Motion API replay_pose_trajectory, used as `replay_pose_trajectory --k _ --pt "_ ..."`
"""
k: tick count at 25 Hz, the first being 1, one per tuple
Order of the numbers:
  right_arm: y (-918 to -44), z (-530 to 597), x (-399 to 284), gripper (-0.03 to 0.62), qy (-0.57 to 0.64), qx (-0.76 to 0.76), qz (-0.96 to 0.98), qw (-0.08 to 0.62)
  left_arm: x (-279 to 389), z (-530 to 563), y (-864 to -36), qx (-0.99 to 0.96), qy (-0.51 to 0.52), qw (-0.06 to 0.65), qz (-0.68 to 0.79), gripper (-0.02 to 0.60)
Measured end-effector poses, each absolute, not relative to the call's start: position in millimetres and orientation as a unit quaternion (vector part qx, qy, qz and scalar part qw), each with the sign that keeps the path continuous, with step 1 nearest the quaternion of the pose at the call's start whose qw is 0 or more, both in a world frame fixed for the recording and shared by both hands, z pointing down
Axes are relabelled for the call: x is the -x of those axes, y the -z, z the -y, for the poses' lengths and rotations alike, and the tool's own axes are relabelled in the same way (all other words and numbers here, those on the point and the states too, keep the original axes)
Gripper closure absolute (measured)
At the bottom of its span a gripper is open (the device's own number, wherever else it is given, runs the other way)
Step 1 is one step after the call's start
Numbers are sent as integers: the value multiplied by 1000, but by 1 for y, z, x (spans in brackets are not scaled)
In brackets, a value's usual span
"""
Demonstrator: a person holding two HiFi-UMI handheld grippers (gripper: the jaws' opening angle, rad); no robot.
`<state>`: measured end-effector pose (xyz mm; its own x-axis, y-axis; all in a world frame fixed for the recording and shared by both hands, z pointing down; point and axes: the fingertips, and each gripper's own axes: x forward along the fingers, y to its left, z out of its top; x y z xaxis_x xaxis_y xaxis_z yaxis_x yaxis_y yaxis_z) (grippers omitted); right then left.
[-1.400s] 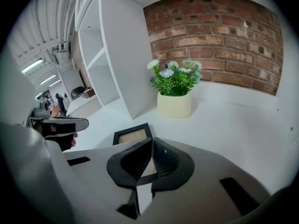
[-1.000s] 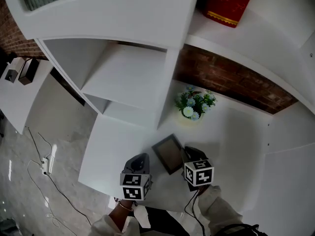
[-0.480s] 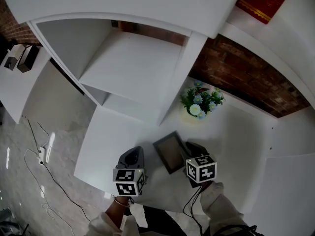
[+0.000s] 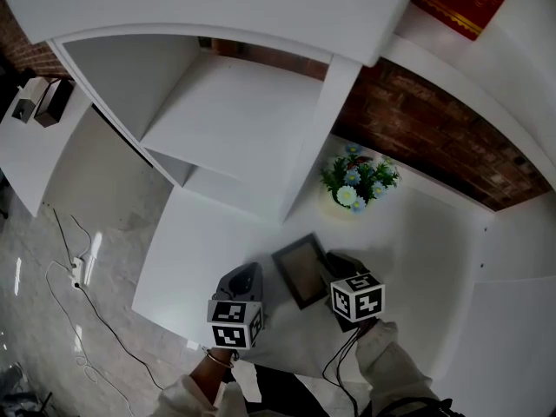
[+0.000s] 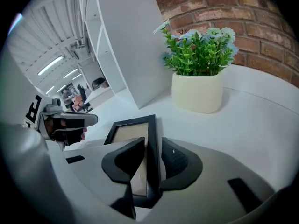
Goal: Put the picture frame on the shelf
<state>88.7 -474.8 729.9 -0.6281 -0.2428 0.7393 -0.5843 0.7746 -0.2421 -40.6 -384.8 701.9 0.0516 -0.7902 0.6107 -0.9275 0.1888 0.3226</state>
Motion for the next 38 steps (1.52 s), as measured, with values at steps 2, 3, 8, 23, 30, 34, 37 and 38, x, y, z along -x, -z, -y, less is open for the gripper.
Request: replay_pose_trajectory --k 2,3,8,23,30,34,37,38 --pt "-730 474 -89 483 -246 -233 871 356 37 384 -702 -633 -98 360 679 575" --pt "-730 474 -88 484 -250 -230 872 353 36 384 -702 -633 -99 360 678 575" --pt "-731 472 -87 494 -261 -215 873 351 33 383 -702 -638 -107 357 674 575" --pt "-724 472 -99 522 -291 -257 861 328 27 382 -693 -661 -118 345 656 575" --pt "-705 466 -110 522 -285 -297 857 309 18 384 -680 -687 -124 333 634 575" --pt "-692 462 -117 522 -285 -327 851 295 15 384 -668 -705 -128 320 620 575" --pt "-683 458 -123 522 -287 -351 845 284 15 381 -659 -716 -129 312 611 575" --pt "-679 456 -125 522 -291 -360 842 277 14 380 -656 -720 -130 309 608 575"
